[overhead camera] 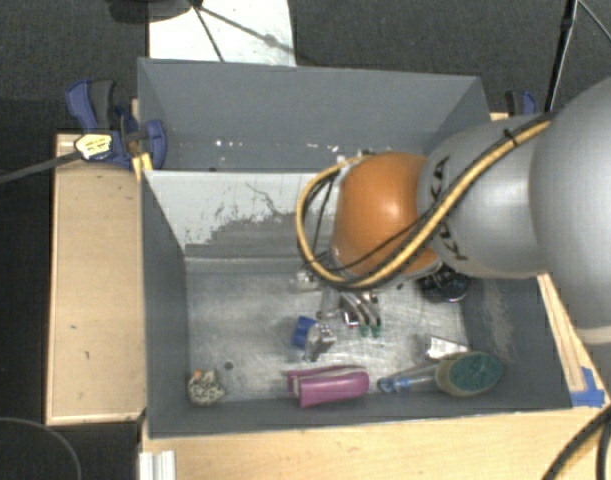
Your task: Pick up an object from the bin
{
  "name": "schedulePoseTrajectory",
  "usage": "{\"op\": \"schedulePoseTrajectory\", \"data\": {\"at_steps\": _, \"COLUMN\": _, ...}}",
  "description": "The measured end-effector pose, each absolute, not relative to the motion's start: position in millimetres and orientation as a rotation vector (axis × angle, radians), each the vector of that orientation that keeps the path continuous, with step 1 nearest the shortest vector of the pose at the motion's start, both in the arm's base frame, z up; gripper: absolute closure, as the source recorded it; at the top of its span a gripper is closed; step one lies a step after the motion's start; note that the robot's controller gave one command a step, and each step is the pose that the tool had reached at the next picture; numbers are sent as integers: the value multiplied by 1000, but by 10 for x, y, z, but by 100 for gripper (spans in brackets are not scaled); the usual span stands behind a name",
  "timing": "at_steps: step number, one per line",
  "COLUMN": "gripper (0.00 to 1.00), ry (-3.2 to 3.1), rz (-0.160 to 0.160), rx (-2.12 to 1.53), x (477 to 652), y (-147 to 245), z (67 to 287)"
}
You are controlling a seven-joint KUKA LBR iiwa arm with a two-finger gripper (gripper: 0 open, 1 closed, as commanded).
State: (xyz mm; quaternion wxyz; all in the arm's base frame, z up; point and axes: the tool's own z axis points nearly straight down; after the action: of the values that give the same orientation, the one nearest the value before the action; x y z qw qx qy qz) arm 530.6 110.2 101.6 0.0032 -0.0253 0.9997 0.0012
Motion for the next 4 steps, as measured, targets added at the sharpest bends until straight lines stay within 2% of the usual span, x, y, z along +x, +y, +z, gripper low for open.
{"op": "schedulePoseTrajectory", "data": {"at_steps": 1, "gripper": 0, "ry": 3134, "rz": 3, "rx": -58, "x": 5384, "y": 1054, "z": 1020}}
{"op": "schedulePoseTrajectory", "data": {"at_steps": 2, "gripper": 0, "ry": 3125, "rz": 2, "rx": -257, "x": 5415, "y": 1109, "z": 730}}
{"op": "schedulePoseTrajectory", "data": {"at_steps": 3, "gripper": 0, "ry": 3127, "rz": 3, "rx": -248, "x": 5428, "y": 1113, "z": 746}}
{"op": "schedulePoseTrajectory", "data": {"at_steps": 4, "gripper": 100, "ry": 3120, "rz": 6, "rx": -241, "x": 5449, "y": 1121, "z": 768}}
